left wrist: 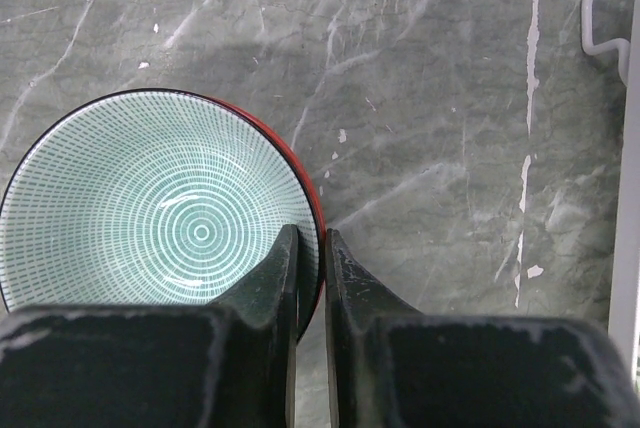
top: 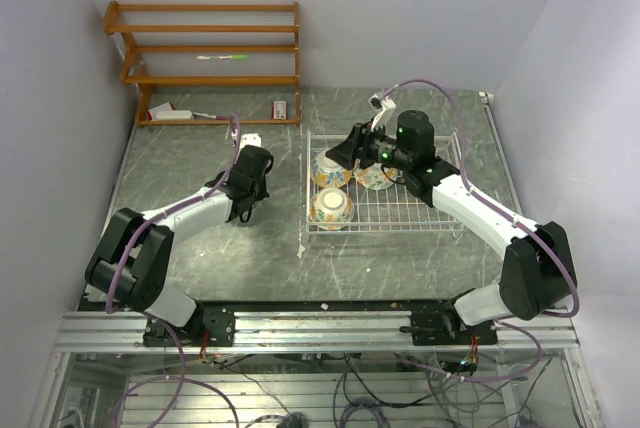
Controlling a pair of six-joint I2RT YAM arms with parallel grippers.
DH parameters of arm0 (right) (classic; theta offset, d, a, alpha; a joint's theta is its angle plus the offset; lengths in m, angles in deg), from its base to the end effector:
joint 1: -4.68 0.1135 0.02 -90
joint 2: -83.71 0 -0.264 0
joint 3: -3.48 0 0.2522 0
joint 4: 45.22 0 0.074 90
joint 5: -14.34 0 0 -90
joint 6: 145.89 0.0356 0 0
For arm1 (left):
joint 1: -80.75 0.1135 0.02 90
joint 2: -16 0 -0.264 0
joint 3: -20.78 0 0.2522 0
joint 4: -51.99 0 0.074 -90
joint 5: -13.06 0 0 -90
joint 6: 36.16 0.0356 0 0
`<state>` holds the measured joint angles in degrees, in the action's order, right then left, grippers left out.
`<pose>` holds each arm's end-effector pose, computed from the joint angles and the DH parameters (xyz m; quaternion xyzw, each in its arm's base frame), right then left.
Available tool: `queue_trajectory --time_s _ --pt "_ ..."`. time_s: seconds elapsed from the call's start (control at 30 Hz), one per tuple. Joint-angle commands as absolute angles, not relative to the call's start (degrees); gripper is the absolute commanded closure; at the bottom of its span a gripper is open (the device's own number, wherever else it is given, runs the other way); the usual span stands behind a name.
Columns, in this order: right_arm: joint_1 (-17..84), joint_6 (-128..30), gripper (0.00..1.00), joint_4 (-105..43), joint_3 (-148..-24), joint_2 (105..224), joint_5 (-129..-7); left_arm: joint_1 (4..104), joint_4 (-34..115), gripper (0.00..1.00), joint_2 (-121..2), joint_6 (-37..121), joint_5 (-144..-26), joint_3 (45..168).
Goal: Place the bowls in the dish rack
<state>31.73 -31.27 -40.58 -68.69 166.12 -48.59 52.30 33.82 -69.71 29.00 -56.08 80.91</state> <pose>0.2914 0.1670 0.3032 -0.1590 0.7675 0.4253 0.4526 0.2744 -0.1343 0.1937 -0.0426 0.9062 -0.0244 0.4199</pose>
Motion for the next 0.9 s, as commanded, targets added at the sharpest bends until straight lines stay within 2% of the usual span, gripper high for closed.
queue_trajectory --time_s 0.0,0.27,0.47,0.6,0.7,0.73,0.87 --pt "31.4 -31.9 0.46 -41.0 -68.5 166.5 -47.8 51.1 35.7 0.81 -69.4 28.1 -56.3 81.9" --pt "31.4 -32.0 0.46 -40.8 -68.8 166.5 -47.5 51.0 35.0 0.67 -68.6 28.4 -56.2 82.5" --pt "31.4 -31.9 0.46 -40.8 -69.2 166.7 -47.4 50.9 34.7 0.63 -68.4 28.7 -55.9 82.6" --pt "31.4 -32.1 0.46 -40.6 -69.3 166.7 -47.3 50.9 34.7 0.69 -68.0 29.0 -55.7 82.4" --pt "31.4 -31.9 0.46 -40.8 -69.1 166.6 -47.3 50.9 34.5 0.88 -68.2 29.1 -55.1 82.4" --pt "31.4 -32.0 0.46 -40.8 -69.0 166.6 -47.4 50.9 34.4 0.92 -68.4 29.1 -55.0 82.4" --pt "31.4 -32.0 0.46 -40.9 -68.8 166.7 -47.4 50.9 34.5 0.93 -68.5 29.1 -55.0 82.2"
